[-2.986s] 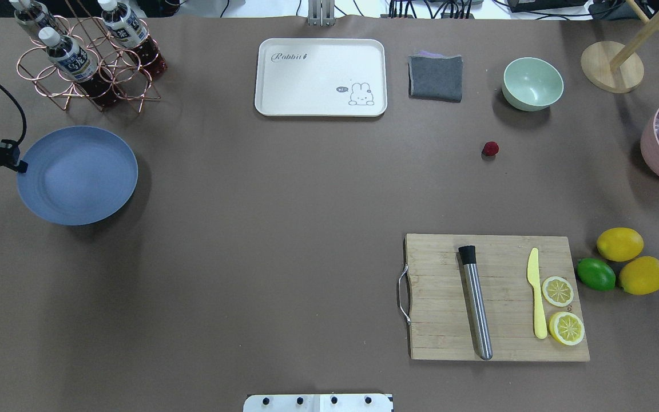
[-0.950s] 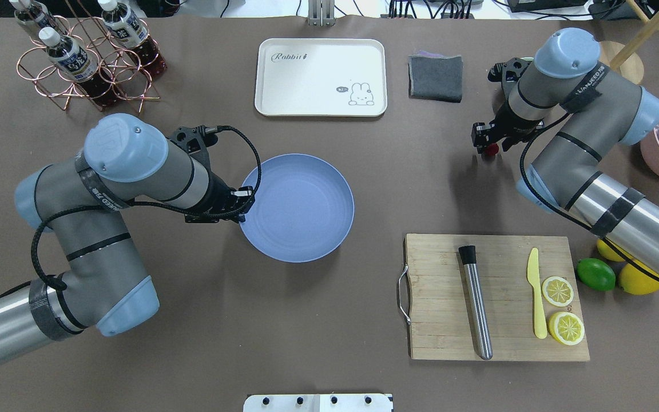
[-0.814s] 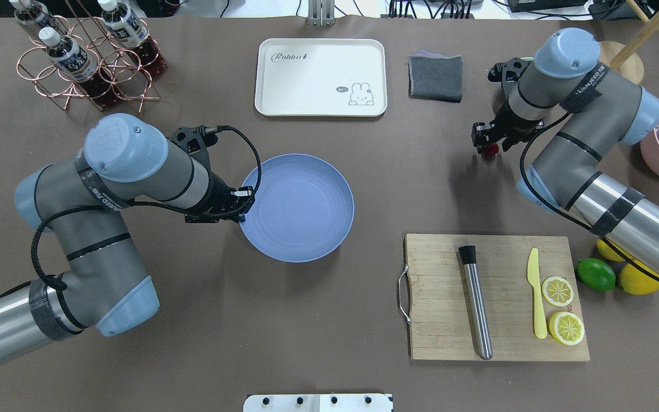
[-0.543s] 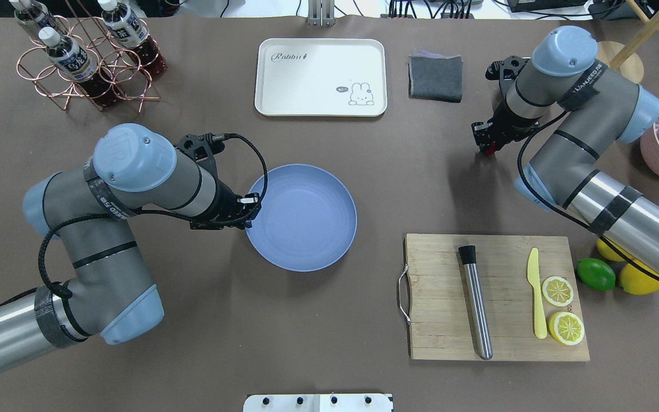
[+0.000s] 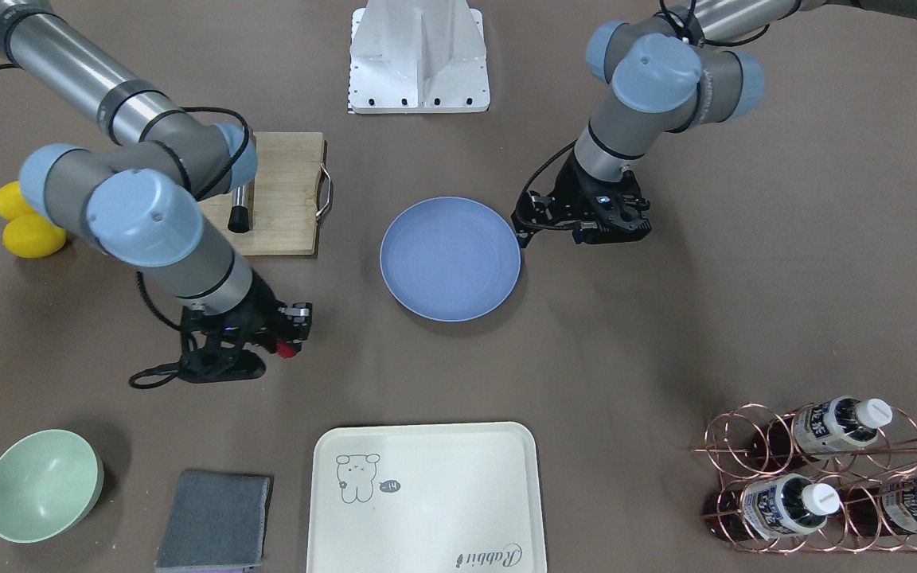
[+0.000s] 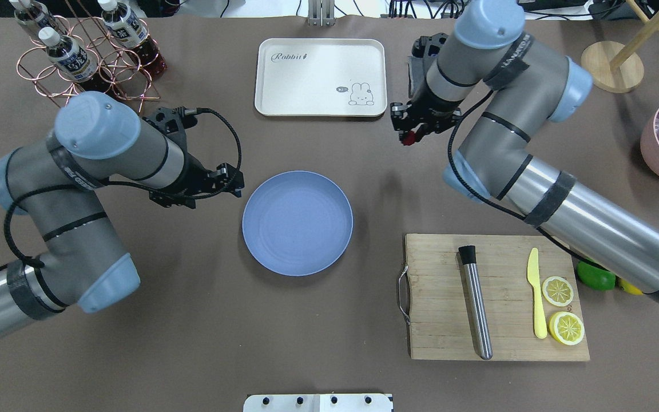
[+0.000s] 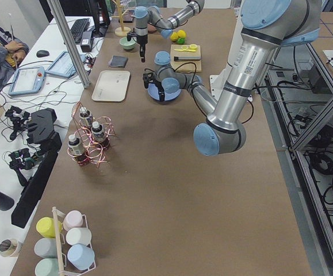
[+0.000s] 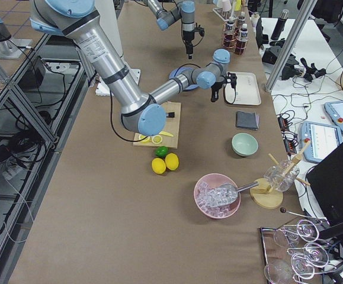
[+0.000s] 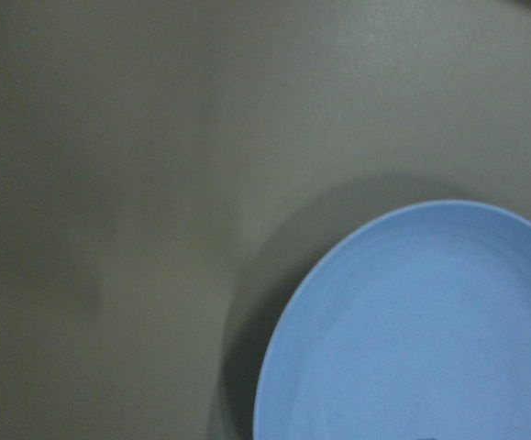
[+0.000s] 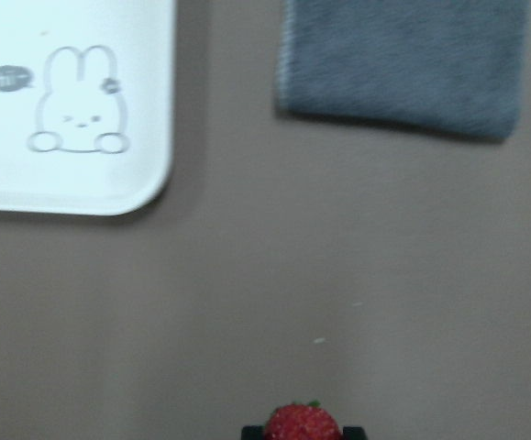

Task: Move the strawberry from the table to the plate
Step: 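Slide the blue plate centerward with left gripper while right grasps the strawberry, then carry the strawberry over the blue plate with the right gripper and release it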

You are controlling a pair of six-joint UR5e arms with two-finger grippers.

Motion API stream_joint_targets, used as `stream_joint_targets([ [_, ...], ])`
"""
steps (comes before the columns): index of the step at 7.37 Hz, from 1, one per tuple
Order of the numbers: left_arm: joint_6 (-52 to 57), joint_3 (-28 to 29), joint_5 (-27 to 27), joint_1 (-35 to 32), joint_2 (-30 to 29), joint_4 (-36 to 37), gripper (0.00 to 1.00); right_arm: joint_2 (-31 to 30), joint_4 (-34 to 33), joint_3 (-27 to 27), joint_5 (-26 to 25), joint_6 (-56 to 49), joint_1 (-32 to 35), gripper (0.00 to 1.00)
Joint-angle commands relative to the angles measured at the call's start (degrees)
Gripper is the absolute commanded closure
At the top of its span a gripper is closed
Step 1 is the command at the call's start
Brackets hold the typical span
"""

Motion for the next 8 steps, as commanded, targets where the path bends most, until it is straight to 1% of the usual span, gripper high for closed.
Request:
stream_joint_targets([
  [1,13.6,3.2,-2.5,-7.2,3.0,0.1,0.03,4.4,-0.1,1.4,-5.7,12.5,-8.7,1.0],
  [2,16.3,5.3,-3.7,-9.2,3.1,-0.2,0.03,4.7,0.4,1.8,-7.3,15.2,-11.6,1.0],
  [4,16.6,5.6,-3.7,-9.8,3.9,-0.4,0.03,5.2,0.7,1.5,-13.1,16.4,-18.0,1.0],
  [6,16.6,5.3,-3.7,-9.8,4.9,-0.4,0.03,5.4,0.7,1.0,-13.7,16.3,-18.5,1.0],
  [7,16.6,5.3,-3.7,-9.8,5.0,-0.4,0.03,5.5,0.8,0.9,-13.7,16.3,-18.4,0.76],
  [8,16.5,5.1,-3.7,-9.8,5.2,-0.4,0.03,5.4,0.7,0.8,-13.8,16.3,-18.4,0.02],
])
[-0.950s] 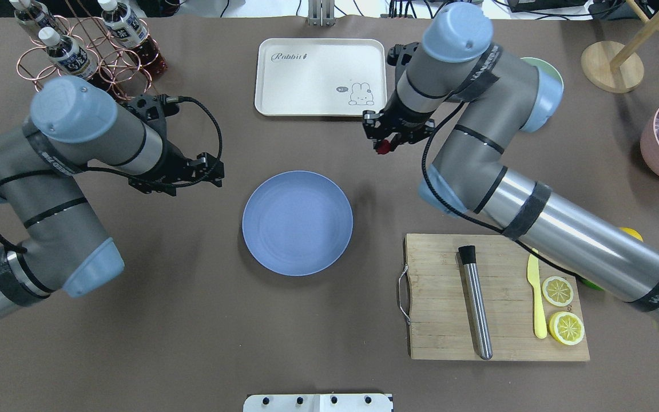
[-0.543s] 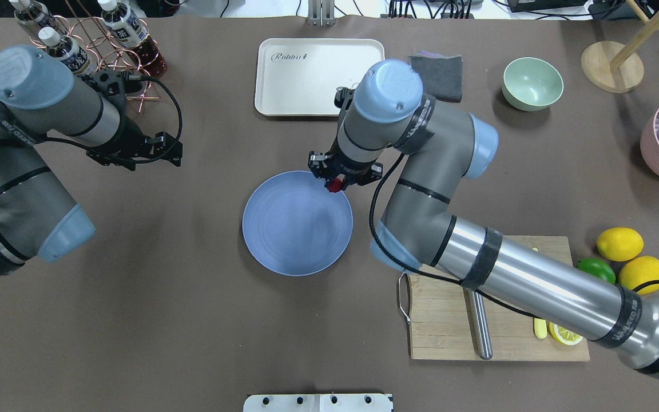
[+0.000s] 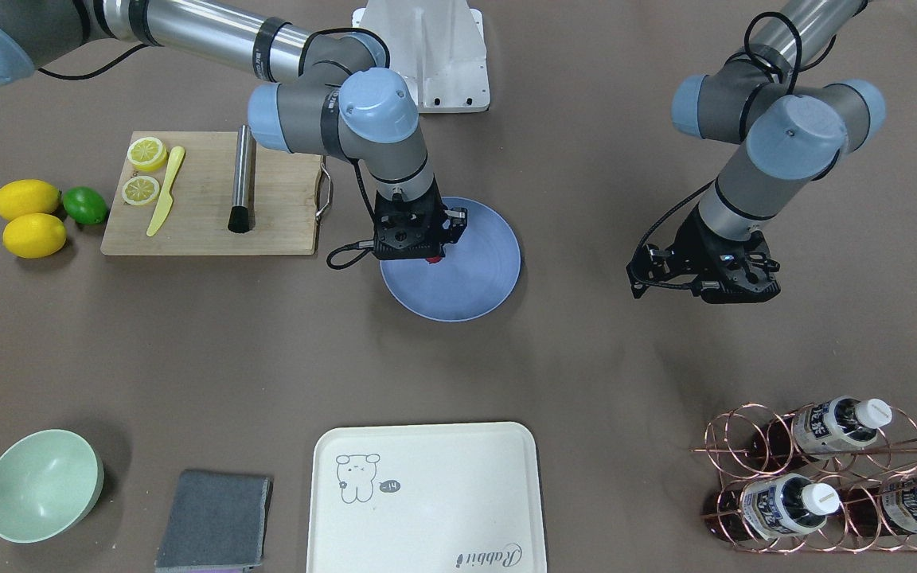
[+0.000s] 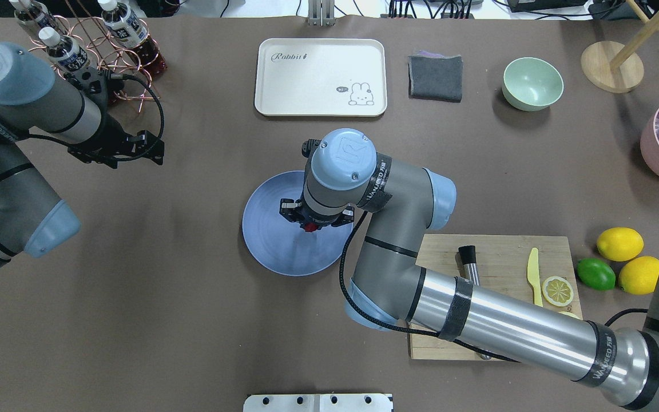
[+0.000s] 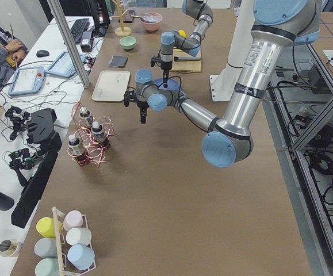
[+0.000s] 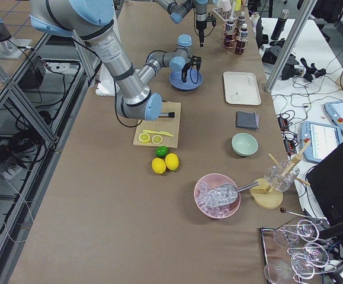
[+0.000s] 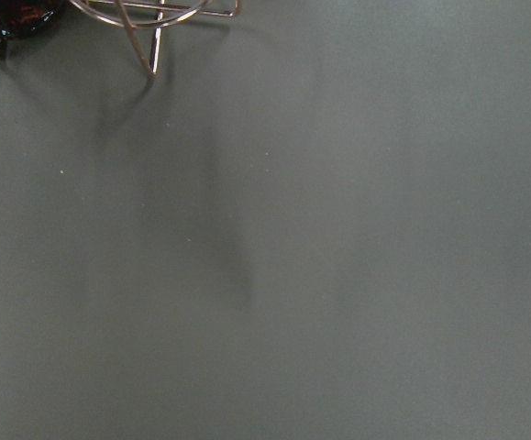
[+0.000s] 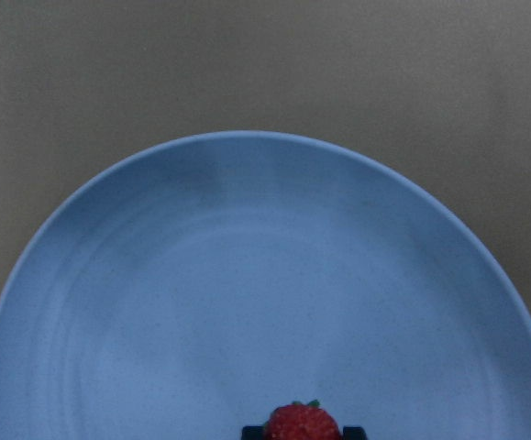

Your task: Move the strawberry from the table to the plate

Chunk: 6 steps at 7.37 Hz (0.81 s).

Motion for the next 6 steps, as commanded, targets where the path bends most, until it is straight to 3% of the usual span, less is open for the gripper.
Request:
stream_joint_targets([
  [1,-0.4,-0.4,-0.1,0.0,0.5,-0.1,0.03,0.1,0.0,0.1,-0.2,0.0,0.2,0.0],
  [3,-0.2,-1.7,-1.7,-0.5,0.7,0.7,0.03,-0.3,-3.2,3.5,2.8,-0.3,5.3,0.0],
  [4,0.5,-2.0,-3.0,-3.3,1.9,1.0,0.03,-2.0,-9.7,7.6,8.7,-3.1,11.2,0.0],
  [5,4.7,-2.3,-3.4,-5.2,2.2,1.8,0.03,-7.3,-11.9,11.6,12.6,-12.4,17.4,0.0],
  [6,11.7,-2.2,-6.2,-8.9,3.6,4.6,0.03,-12.5,-12.0,11.9,16.9,-22.8,24.6,0.0],
])
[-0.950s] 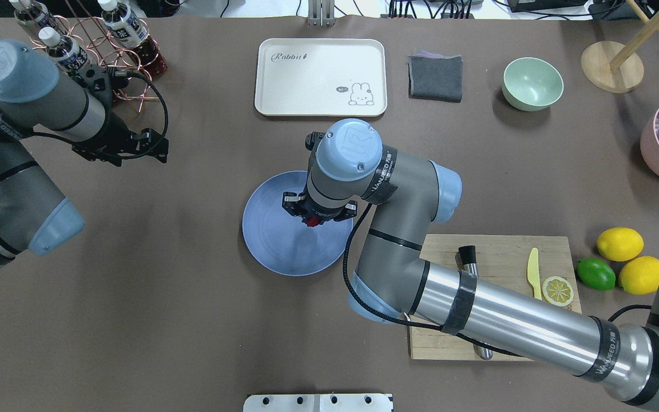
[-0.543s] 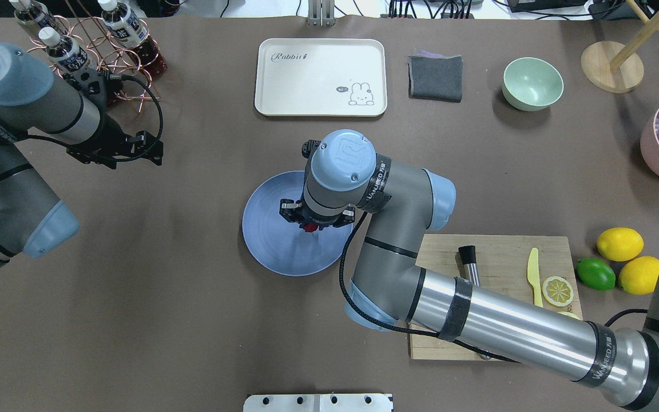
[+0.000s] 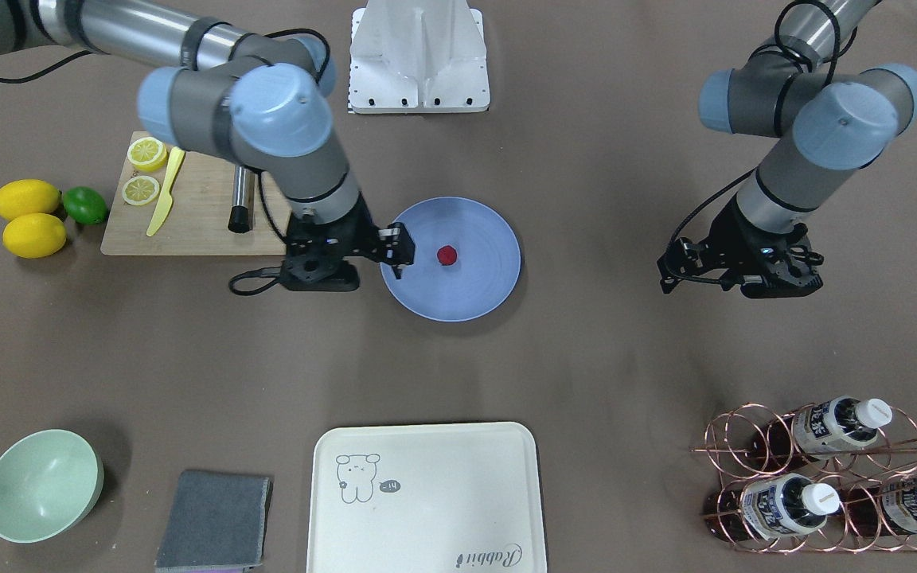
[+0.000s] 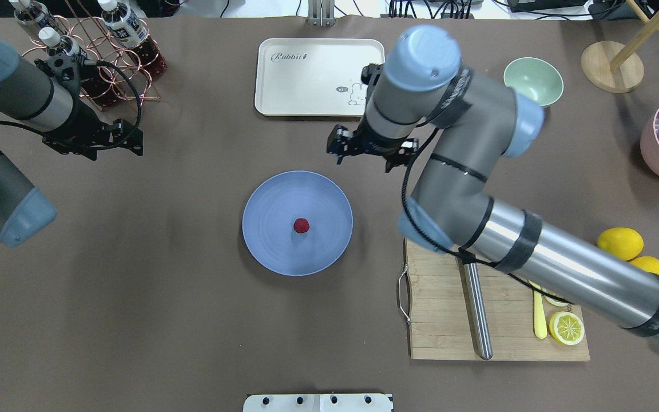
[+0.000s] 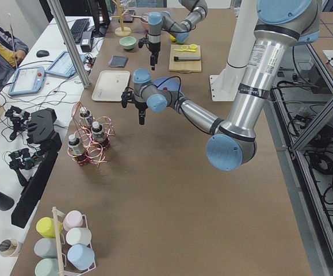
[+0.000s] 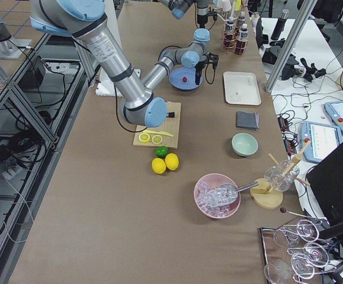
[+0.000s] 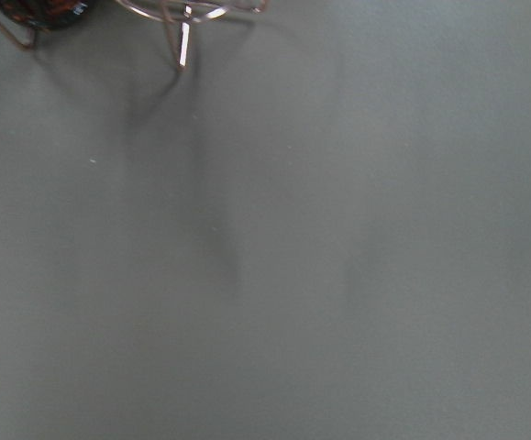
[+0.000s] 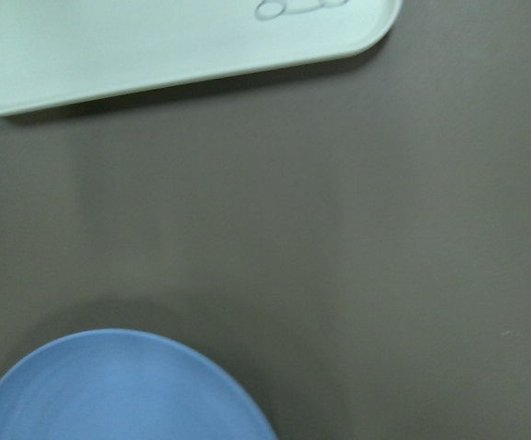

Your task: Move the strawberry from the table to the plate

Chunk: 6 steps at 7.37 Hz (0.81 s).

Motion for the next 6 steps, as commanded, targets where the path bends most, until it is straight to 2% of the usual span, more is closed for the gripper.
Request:
stream_joint_targets([
  [1,14.9,0.2,-4.8,-7.9,3.2,4.1,0.03,-11.4,-1.8,1.0,9.2,-24.2,15.9,0.0],
  [3,27.2,0.0,-9.4,-15.3,7.7,5.6,0.03,-18.6,-2.2,-3.6,14.2,-45.3,27.9,0.0],
  [4,33.3,0.2,-9.9,-18.0,10.2,5.7,0.03,-22.3,-1.8,-6.8,15.4,-54.9,33.0,0.0],
  [5,36.2,0.4,-9.9,-19.8,11.8,5.7,0.03,-23.2,-2.2,-11.6,17.6,-64.9,38.4,0.0],
  [6,38.5,0.2,-10.0,-21.3,13.4,5.6,0.03,-24.2,-2.1,-16.0,17.2,-73.5,41.8,0.0],
])
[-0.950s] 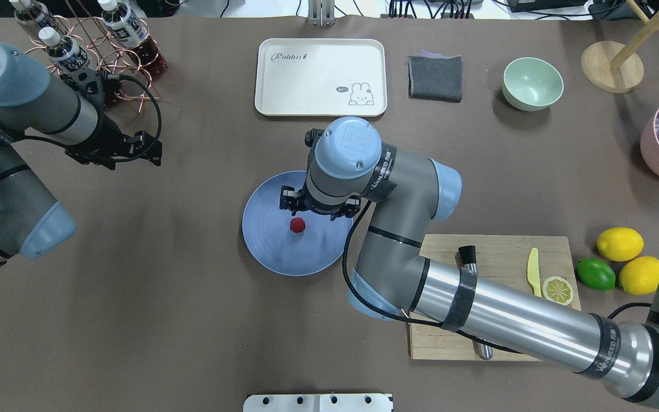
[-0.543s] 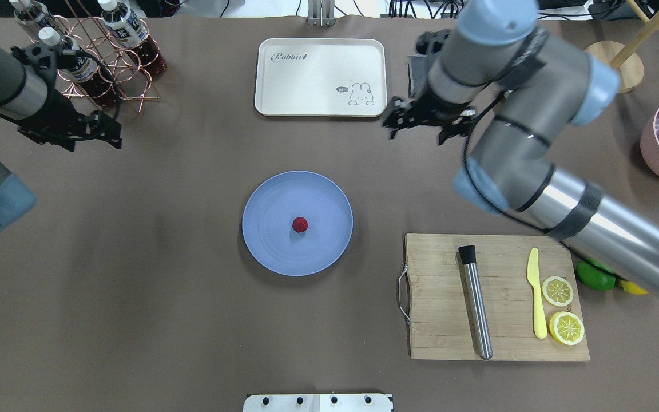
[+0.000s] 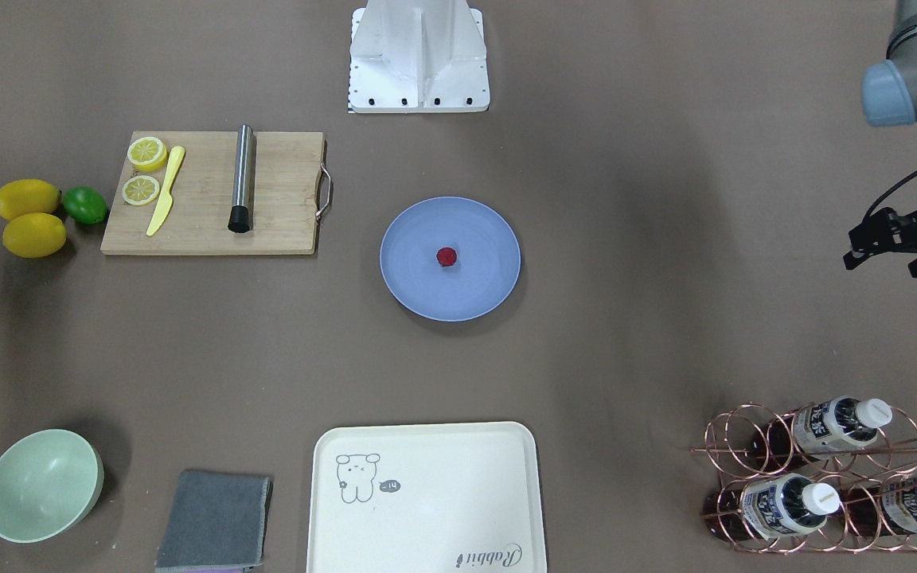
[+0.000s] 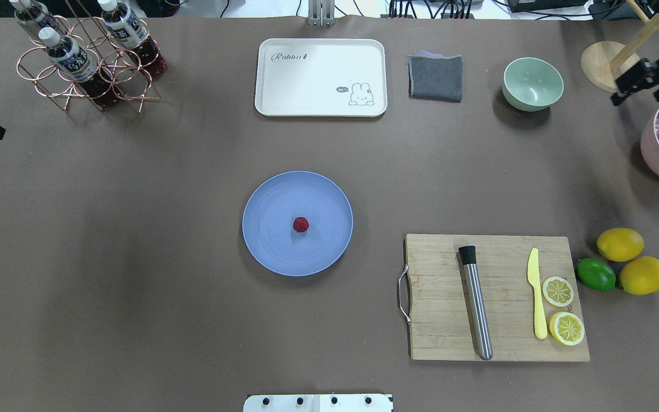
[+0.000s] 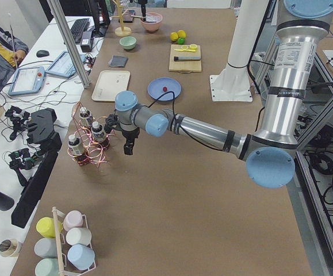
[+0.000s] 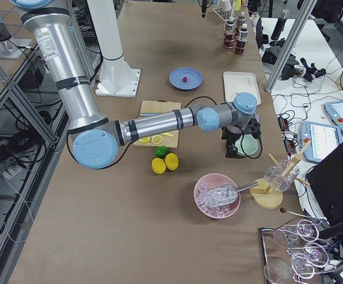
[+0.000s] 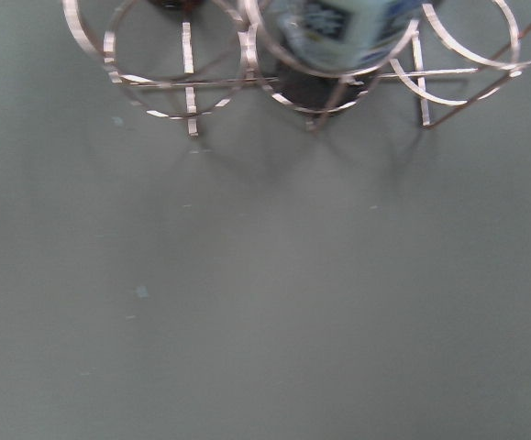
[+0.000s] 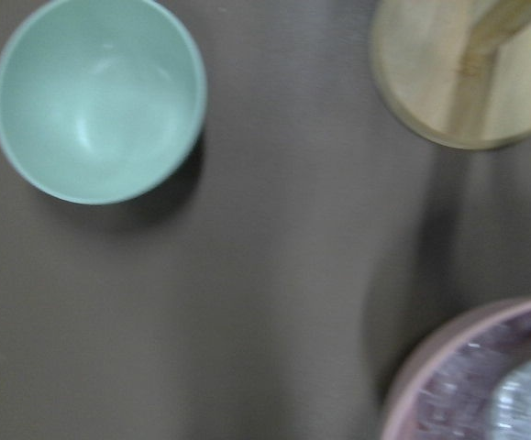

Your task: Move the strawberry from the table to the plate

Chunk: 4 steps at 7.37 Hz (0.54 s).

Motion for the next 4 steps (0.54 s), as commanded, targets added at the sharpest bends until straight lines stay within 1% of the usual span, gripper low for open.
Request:
stream_joint_targets([
  [1,4.9,0.0,-1.0,-3.0,2.2,0.3,0.03,-2.1,-0.1,-7.0,0.6,-13.9,8.0,0.0],
  [3,4.9,-0.6,-1.2,-3.1,2.1,1.3,0.03,-4.9,0.0,-6.6,0.8,-14.5,10.3,0.0],
  [4,4.9,-0.6,-1.2,-3.1,2.2,1.3,0.03,-5.2,0.1,-6.6,0.6,-14.4,10.3,0.0],
])
